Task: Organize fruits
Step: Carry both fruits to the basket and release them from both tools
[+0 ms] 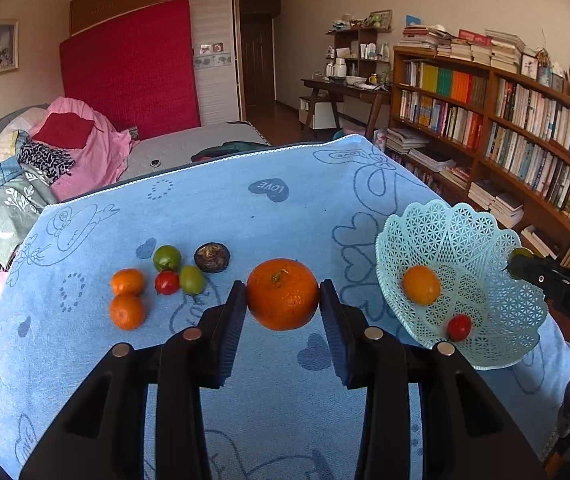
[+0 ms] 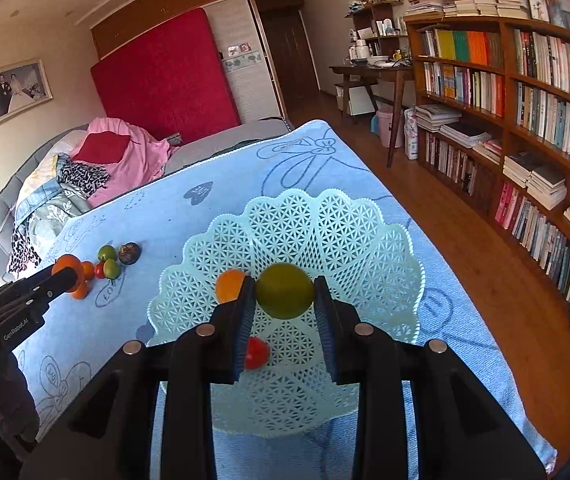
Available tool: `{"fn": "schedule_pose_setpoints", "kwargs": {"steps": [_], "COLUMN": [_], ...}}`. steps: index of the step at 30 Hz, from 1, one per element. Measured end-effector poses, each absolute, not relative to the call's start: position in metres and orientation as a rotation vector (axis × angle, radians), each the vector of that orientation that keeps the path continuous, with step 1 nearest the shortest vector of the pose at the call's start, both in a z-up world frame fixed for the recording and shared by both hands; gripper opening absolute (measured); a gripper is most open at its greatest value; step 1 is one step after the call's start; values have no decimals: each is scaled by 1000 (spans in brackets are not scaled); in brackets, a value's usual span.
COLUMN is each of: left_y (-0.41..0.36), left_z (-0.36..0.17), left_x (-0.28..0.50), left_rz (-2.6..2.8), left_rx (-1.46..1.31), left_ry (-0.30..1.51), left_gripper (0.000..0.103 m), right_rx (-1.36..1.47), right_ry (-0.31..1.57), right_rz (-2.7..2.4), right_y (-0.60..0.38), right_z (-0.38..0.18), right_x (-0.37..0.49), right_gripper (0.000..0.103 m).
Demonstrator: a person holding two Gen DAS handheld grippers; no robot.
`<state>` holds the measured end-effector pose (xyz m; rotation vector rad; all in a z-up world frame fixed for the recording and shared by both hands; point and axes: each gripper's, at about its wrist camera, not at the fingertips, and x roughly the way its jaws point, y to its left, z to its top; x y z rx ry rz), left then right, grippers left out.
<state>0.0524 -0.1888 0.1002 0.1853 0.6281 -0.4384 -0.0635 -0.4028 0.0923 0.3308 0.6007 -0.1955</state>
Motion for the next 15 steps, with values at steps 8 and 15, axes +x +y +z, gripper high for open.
{"fn": "schedule_pose_setpoints", "kwargs": {"steps": [8,15], "left_y": [-234,-265], "left_z": [99,96], "left_x": [46,39], "left_rz": [-506,-572], "left_rx": [223,235], "left_ry": [633,650], "left_gripper": [39,39], "right_rx": [308,338], "right_ry": [563,552], "right_rz": [-222,-209], "right_y": [-419,-425], "right_z": [94,92], "right_x": [-74,-77], "right_gripper": [39,39]}}
